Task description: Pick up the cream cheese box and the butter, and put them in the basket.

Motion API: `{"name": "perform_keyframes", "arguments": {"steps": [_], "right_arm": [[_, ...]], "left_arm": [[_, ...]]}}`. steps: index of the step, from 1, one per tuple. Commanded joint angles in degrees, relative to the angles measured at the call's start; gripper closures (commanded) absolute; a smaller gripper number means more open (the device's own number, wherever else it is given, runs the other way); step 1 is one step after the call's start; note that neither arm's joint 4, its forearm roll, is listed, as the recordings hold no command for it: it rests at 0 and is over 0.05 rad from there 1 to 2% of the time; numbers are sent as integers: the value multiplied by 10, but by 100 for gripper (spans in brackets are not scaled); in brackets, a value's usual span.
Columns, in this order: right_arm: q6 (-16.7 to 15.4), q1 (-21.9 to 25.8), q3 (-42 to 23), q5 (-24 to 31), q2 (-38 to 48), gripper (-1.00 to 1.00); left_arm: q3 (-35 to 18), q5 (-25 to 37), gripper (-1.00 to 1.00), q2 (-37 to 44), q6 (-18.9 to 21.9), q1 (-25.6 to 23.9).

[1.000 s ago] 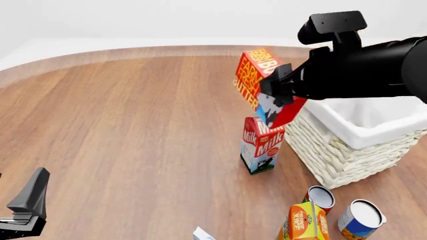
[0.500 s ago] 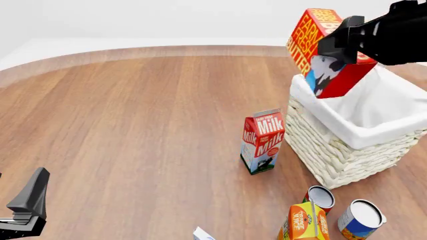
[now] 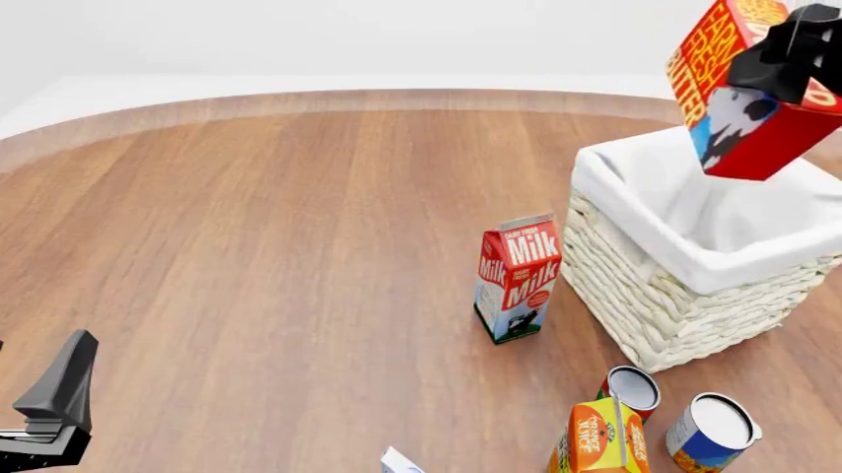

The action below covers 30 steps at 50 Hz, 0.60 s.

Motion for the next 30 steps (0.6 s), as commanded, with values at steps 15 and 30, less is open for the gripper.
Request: {"name": "perform_keyframes", "arguments": {"steps": [15, 30], "right_arm": [[54, -62, 74, -87, -22, 100], [61, -69, 123, -141, -22, 100]], "left_arm": [[0, 0, -100, 0, 0, 0], [0, 0, -100, 0, 0, 0]]}}
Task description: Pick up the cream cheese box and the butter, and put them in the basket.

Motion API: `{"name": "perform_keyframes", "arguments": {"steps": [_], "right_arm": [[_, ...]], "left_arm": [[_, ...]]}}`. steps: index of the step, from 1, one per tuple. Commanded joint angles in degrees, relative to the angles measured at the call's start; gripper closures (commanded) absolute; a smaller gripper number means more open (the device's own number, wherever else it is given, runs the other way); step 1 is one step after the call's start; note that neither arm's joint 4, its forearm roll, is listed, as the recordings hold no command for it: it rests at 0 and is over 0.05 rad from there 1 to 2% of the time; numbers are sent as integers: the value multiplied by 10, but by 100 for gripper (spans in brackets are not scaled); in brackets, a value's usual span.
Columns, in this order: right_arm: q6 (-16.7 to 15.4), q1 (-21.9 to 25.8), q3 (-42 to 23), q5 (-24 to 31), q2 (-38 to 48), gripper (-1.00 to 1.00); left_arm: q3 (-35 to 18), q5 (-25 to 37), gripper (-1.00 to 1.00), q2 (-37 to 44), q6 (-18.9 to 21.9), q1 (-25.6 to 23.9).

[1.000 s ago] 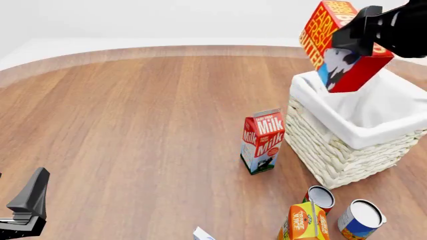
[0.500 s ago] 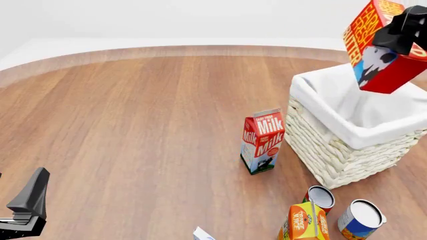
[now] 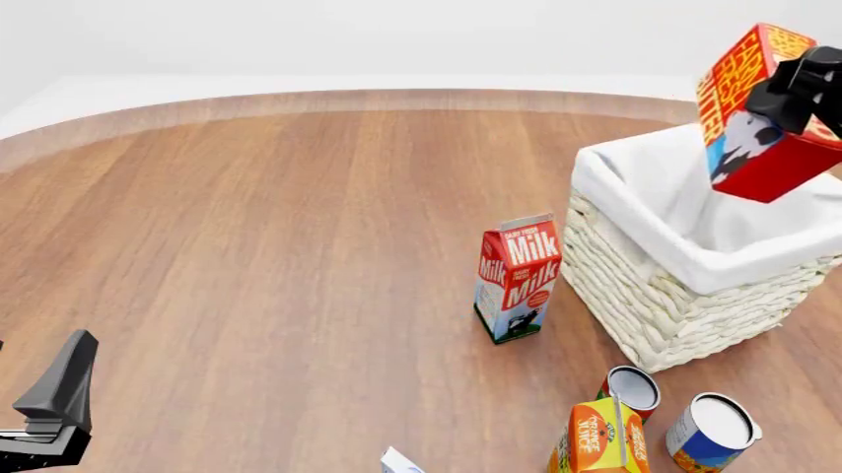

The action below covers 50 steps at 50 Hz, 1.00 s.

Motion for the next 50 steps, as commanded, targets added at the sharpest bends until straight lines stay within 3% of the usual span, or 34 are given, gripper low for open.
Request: {"name": "perform_keyframes", "arguments": {"steps": [1, 50], "right_arm": [[16, -8, 28, -43, -5, 100], [36, -16, 73, -142, 49, 100]], "left_arm": [[0, 0, -100, 0, 0, 0], [0, 0, -100, 0, 0, 0]]}}
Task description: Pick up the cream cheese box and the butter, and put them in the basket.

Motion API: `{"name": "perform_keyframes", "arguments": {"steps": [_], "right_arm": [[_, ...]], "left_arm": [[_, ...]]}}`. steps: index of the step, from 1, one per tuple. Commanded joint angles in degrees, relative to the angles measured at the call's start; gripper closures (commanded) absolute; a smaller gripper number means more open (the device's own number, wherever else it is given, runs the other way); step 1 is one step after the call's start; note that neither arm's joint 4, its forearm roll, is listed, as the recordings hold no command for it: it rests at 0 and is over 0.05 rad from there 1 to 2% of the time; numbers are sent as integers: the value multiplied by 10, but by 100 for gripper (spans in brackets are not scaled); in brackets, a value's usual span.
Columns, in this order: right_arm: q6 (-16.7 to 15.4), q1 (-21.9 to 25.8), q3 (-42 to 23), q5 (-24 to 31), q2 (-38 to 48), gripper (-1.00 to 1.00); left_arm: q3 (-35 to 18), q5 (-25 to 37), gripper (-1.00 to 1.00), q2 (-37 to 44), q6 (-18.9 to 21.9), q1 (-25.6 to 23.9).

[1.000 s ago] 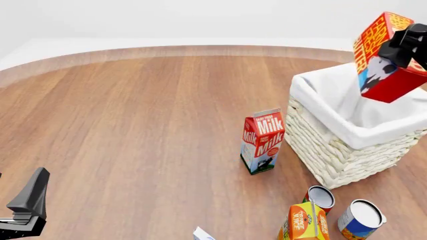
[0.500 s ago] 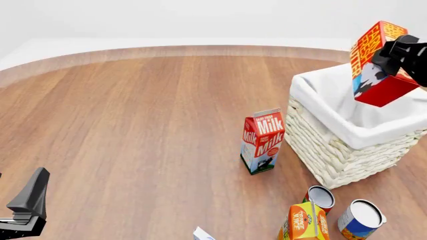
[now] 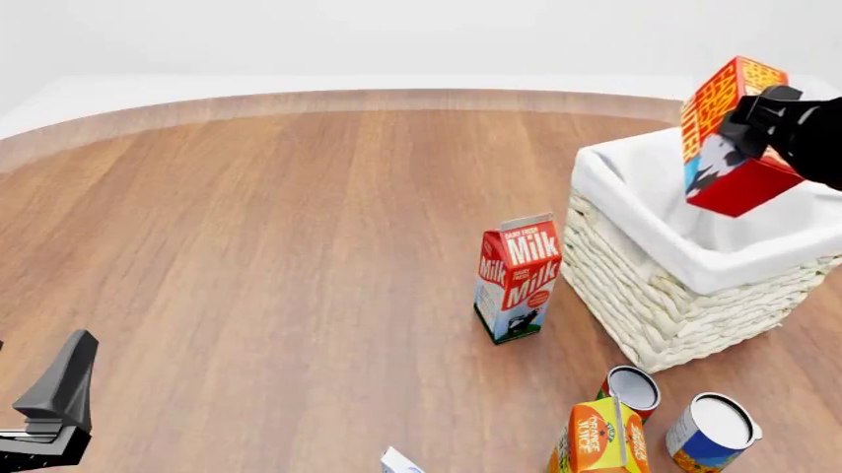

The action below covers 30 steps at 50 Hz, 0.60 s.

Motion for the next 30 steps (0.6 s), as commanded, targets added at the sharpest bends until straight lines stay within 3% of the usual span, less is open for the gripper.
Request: {"name": "perform_keyframes", "arguments": {"steps": [1, 30], "right_arm": [[11, -2, 0, -23, 10, 100], [18, -2, 18, -58, 43, 100]], "left_arm": [[0, 0, -100, 0, 0, 0], [0, 0, -100, 0, 0, 0]]}}
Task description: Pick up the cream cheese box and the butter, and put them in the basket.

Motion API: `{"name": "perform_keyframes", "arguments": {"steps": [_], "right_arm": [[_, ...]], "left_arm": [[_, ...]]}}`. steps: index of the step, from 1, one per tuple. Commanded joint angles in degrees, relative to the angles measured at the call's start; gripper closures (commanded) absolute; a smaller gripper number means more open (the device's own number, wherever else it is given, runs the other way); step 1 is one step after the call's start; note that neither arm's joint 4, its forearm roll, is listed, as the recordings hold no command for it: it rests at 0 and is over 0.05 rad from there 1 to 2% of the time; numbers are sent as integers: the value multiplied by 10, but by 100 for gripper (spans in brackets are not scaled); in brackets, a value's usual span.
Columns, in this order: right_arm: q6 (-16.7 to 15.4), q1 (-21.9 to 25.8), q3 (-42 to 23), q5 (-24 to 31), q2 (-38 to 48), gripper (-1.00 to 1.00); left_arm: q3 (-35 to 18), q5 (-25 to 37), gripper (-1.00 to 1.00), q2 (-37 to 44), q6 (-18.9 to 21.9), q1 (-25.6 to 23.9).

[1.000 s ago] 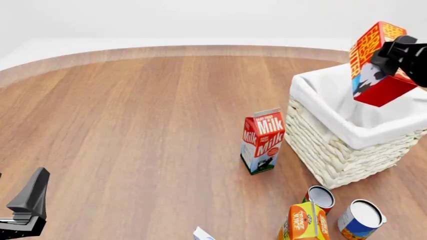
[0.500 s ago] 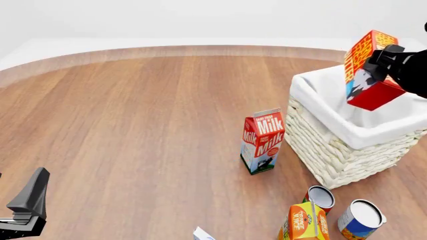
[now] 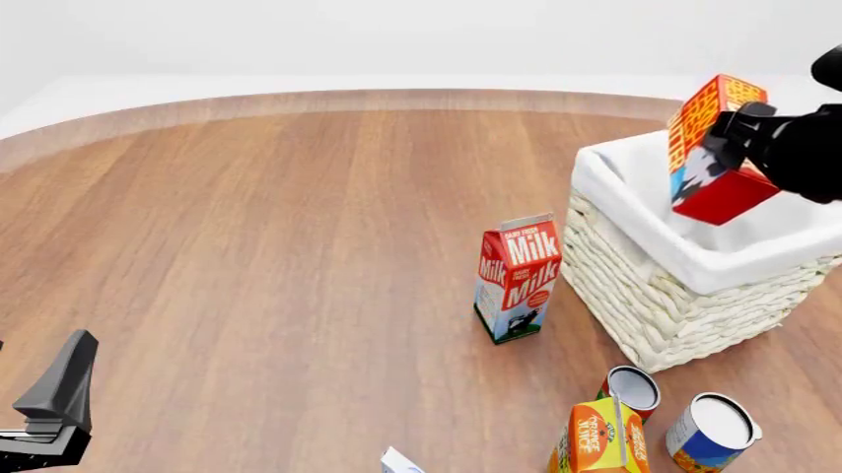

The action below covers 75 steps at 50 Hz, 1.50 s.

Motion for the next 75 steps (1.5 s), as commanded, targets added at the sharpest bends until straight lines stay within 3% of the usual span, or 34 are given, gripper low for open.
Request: {"name": "perform_keyframes", "arguments": {"steps": [1, 75], "right_arm": [[10, -3, -2, -18, 10, 100], [6, -11, 14, -44, 30, 100]], "left_arm": [[0, 0, -100, 0, 0, 0], [0, 0, -100, 0, 0, 0]]}}
